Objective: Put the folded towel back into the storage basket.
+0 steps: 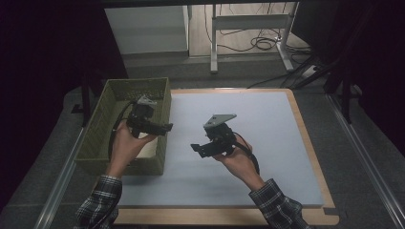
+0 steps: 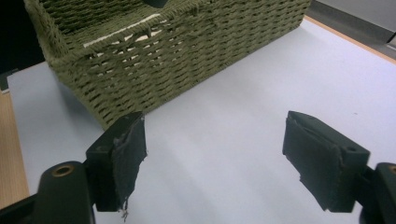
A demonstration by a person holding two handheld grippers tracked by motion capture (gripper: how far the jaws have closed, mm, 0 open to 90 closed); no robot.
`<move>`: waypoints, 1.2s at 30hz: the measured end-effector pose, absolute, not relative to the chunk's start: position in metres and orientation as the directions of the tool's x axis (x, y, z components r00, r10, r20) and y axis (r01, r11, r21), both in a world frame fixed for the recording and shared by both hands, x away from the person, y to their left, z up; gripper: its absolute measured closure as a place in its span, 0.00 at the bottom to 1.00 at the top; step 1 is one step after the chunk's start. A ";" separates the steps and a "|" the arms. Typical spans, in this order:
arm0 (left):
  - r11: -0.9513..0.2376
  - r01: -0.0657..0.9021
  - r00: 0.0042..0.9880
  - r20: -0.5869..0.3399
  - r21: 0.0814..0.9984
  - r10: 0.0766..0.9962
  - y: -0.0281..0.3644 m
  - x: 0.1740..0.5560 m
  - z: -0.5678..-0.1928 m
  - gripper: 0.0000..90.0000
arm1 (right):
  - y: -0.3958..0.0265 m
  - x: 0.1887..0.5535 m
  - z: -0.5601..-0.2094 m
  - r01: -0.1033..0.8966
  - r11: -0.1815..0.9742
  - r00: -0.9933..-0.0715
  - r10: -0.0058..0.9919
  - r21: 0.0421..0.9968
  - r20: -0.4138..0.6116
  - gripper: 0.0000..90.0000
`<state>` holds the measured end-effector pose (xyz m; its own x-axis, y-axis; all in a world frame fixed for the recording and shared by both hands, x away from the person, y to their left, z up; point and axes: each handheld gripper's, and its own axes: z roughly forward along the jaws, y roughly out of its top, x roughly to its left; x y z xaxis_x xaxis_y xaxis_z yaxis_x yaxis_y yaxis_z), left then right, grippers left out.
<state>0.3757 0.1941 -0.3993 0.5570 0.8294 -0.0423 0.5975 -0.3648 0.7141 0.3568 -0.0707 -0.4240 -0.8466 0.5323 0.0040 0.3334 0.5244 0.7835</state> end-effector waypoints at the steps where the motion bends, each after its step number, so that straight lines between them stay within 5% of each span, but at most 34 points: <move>1: -0.363 0.594 0.559 -0.044 0.717 0.828 0.191 0.376 -0.399 0.09 | -0.073 0.356 -0.424 0.332 0.524 -0.846 0.532 0.784 0.003 0.23; 15: -0.370 0.582 0.598 -0.072 0.724 0.798 0.158 0.374 -0.407 0.06 | -0.115 0.352 -0.433 0.353 0.516 -0.846 0.533 0.781 0.031 0.12; 36: -0.438 0.552 0.691 -0.096 0.709 0.716 0.100 0.360 -0.420 0.05 | -0.183 0.345 -0.447 0.403 0.488 -0.820 0.569 0.774 0.069 0.10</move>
